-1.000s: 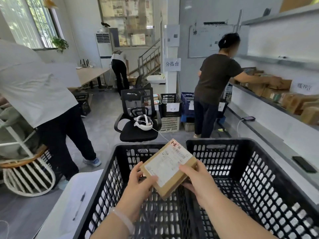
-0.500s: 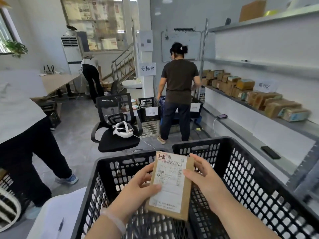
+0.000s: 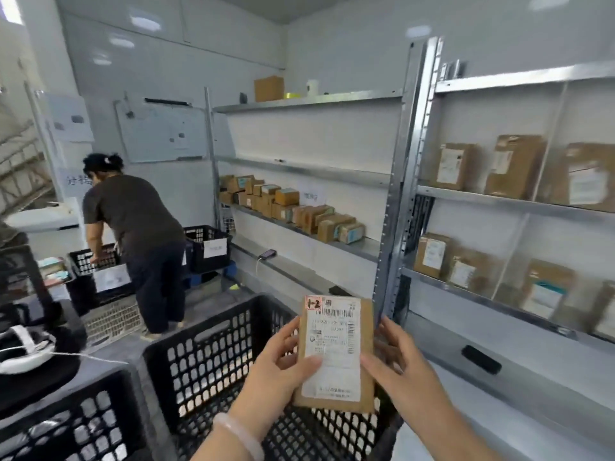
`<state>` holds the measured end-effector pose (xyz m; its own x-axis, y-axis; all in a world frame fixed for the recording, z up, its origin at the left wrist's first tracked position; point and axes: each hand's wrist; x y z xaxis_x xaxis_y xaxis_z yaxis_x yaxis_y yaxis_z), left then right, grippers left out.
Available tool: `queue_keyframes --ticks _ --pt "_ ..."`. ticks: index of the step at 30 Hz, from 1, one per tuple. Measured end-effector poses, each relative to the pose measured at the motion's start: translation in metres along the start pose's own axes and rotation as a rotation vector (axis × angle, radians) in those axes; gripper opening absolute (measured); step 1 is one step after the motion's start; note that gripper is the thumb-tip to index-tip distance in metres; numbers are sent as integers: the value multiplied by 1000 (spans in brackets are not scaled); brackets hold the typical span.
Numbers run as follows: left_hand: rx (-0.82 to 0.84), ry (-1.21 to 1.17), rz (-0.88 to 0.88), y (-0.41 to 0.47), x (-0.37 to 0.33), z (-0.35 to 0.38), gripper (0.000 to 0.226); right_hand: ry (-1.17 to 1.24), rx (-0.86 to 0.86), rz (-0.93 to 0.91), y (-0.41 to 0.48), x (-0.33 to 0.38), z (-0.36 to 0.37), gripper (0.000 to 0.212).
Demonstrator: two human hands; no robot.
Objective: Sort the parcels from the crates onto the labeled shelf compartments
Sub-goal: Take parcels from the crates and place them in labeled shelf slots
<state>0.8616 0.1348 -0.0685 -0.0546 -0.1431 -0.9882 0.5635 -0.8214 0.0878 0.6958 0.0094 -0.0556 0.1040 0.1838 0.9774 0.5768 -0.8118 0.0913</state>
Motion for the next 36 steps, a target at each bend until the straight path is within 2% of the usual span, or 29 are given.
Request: queue_keyframes --ticks 5,8,12,17,20,23,26,36 --pt "122 -49 34 39 -7 128 60 -1 -121 -78 -1 0 -126 67" --pt "195 -82 61 59 -9 220 68 -41 -214 -105 -6 -7 -210 72" --pt "309 -145 103 76 -12 339 59 -60 -348 -129 -18 -10 -320 80" --pt "433 -203 99 89 -12 450 77 -99 -477 -160 -25 -13 -430 68" --pt "501 -191 107 99 -14 499 84 -108 -503 -166 -24 -16 -473 66" --pt "552 -204 139 111 -17 540 69 -89 -552 -185 -18 -22 -503 67" --pt "589 -202 165 127 -15 574 64 -98 -589 -186 -9 -31 -528 66" --pt "690 -240 140 213 5 650 74 -155 -705 -170 57 -55 -592 65"
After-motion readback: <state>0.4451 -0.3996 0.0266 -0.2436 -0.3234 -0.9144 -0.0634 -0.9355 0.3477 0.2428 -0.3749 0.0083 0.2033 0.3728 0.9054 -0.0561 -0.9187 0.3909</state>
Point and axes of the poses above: each hand's wrist, its own y-axis towards the middle knuckle, its own z-axis out of the palm, x = y × z, and after that the axes turned 2 degrees about z, right-handed
